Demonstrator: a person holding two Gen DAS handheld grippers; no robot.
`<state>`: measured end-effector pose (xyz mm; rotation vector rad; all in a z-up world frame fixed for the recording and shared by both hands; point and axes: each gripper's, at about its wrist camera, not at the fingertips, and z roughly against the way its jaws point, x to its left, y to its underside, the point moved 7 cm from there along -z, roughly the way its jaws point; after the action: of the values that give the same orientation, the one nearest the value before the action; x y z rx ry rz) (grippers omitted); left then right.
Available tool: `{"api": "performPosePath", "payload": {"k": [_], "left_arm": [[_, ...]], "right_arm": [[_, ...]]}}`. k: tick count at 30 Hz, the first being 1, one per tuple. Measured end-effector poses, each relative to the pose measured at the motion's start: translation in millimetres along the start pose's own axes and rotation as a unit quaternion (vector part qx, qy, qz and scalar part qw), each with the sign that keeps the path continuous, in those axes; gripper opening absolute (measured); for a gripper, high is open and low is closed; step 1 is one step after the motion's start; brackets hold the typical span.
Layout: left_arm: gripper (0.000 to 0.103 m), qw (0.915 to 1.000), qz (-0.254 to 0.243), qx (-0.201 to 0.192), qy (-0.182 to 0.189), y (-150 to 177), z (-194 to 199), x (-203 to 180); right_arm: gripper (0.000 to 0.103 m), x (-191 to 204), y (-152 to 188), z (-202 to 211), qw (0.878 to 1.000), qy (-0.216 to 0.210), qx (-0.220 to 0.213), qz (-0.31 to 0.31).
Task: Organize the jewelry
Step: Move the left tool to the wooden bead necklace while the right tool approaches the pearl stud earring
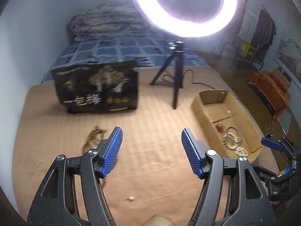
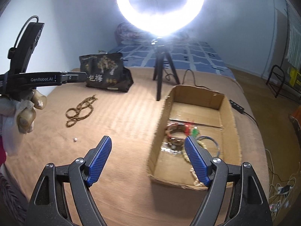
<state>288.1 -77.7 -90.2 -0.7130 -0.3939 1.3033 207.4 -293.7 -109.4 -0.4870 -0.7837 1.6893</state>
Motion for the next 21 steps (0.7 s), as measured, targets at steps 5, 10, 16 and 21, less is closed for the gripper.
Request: {"api": "performPosePath", "payload": {"k": [5,10,16,21], "left_arm": [[0.067,0.9996,0.023,0.010,-0.014,10,-2,38],[0.067,0.9986,0.044,0.017,-0.023,16,-5,70],[0.067,0.9967,0.070,0.028,-0.030,23,-14,101],[0.067,0.9950,0.082,0.048,-0.030,25,-33,117]], "right_arm": [[0.080,26,-3,-15,1.000,-0.016,0.008,0.013],[0.080,53,-3,-30,0.999,-0.039,0.019,0.020],[0.080,87,-2,-46,0.997,-0.057,0.029,0.032],[0.080,109,2,-59,0.995,-0.087,0.044,0.026]]}}
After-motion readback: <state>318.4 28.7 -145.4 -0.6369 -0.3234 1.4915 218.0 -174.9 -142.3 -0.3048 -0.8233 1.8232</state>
